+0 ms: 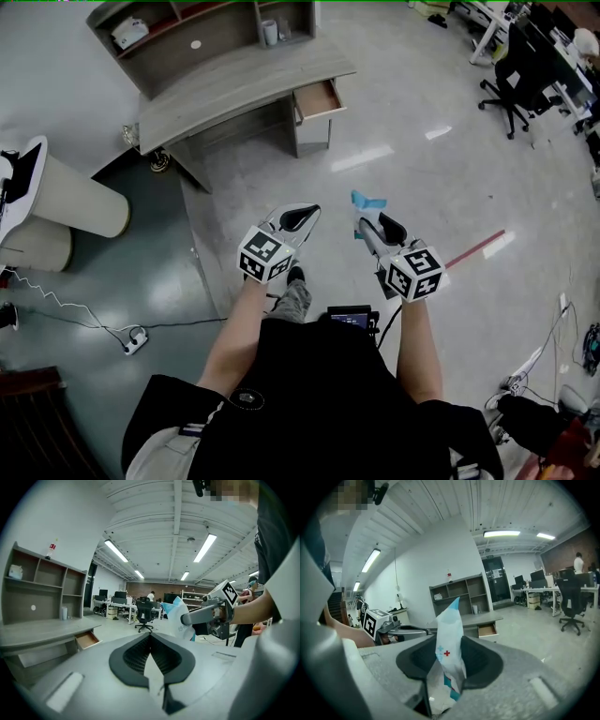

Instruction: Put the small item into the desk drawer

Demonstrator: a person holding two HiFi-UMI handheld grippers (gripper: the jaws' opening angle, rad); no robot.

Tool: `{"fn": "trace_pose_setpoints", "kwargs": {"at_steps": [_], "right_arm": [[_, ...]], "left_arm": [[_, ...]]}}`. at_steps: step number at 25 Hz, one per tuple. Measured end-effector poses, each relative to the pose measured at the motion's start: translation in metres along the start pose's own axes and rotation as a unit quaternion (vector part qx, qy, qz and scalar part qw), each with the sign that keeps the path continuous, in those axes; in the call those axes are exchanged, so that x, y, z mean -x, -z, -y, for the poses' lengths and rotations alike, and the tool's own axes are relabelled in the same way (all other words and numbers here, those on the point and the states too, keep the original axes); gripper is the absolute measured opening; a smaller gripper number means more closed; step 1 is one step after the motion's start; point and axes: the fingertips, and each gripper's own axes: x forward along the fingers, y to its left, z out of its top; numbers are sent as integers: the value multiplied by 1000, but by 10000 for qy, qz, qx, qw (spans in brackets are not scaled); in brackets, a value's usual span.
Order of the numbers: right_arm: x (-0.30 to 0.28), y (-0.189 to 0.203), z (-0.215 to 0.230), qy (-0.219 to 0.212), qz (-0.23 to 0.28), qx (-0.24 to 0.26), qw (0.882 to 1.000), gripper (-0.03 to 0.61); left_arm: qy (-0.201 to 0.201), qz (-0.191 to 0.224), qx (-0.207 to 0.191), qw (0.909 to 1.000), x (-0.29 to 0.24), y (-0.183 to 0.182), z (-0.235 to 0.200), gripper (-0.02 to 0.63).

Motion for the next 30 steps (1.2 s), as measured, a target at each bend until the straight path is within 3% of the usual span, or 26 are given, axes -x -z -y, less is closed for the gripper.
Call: {"fn": "trace_pose_setpoints", "kwargs": {"at_steps": [15, 30], "right_arm": [[-88, -39, 40, 398, -2, -41, 9992, 152], [-142, -58, 42, 576, -136, 134, 9982, 152]], "left_arm": [[299, 64, 3, 9995, -43, -21, -104, 3], [606, 53, -23, 9981, -52, -33, -158, 2]]}}
